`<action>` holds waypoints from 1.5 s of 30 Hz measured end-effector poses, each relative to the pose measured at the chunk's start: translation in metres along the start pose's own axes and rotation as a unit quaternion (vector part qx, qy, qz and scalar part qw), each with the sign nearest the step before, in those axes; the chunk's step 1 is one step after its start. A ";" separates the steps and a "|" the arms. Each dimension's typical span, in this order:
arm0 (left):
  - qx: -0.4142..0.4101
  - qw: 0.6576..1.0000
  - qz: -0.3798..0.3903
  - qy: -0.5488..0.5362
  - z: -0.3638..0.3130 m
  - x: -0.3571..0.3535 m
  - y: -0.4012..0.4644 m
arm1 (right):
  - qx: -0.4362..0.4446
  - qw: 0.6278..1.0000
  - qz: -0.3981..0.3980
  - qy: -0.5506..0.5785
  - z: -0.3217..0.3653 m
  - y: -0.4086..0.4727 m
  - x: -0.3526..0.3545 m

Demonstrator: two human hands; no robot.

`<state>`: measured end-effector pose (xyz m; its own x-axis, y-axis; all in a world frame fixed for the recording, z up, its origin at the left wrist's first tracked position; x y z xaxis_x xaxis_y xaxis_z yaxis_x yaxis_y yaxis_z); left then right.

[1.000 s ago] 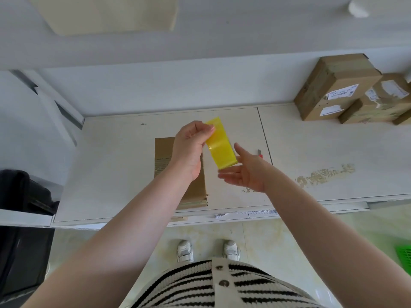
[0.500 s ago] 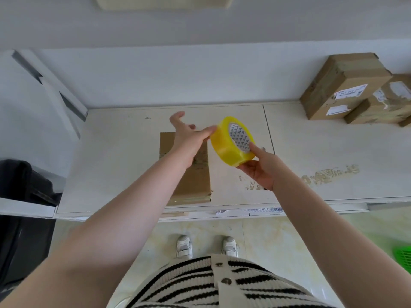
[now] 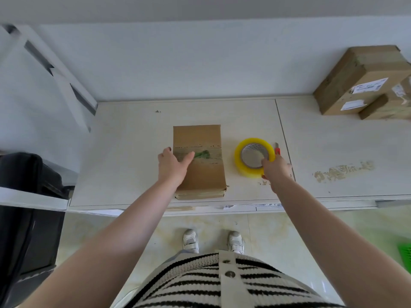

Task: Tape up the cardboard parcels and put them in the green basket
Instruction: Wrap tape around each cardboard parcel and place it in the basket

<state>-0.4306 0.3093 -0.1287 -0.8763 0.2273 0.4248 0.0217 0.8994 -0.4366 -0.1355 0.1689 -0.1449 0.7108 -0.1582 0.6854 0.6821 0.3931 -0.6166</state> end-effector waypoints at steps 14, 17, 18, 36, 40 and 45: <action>0.003 1.000 0.017 -0.020 0.014 -0.012 0.007 | 0.220 0.971 0.012 -0.096 0.099 -0.088 -0.084; -0.018 0.999 0.026 -0.007 0.012 -0.013 0.005 | 0.166 0.980 0.045 -0.096 0.091 -0.069 -0.091; -0.017 0.999 0.030 -0.003 0.012 -0.014 0.004 | 0.154 0.981 0.060 -0.099 0.088 -0.064 -0.092; -0.252 0.892 0.014 0.374 -0.040 -0.059 0.004 | 0.213 0.974 0.048 -0.067 0.091 -0.061 -0.091; -0.246 0.900 0.036 0.357 -0.042 -0.058 0.007 | 0.195 0.978 0.069 -0.006 0.086 -0.062 -0.090; -0.173 0.973 0.132 0.074 -0.038 -0.028 0.025 | 0.194 0.958 0.121 0.173 0.082 -0.064 -0.071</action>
<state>-0.3876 0.3398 -0.1214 -0.7402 0.4962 0.4538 0.4202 0.8682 -0.2640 -0.2442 0.2291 -0.1221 0.9001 -0.2844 0.3302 0.4230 0.7524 -0.5050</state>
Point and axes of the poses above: each hand's wrist, its own y-axis towards the middle knuckle, its own x-axis out of the back of the hand, z = x × y, the point moved 9 cm from there along y, towards the middle knuckle, and after that the axes turned 15 degrees about -y, right-handed, at the moved point
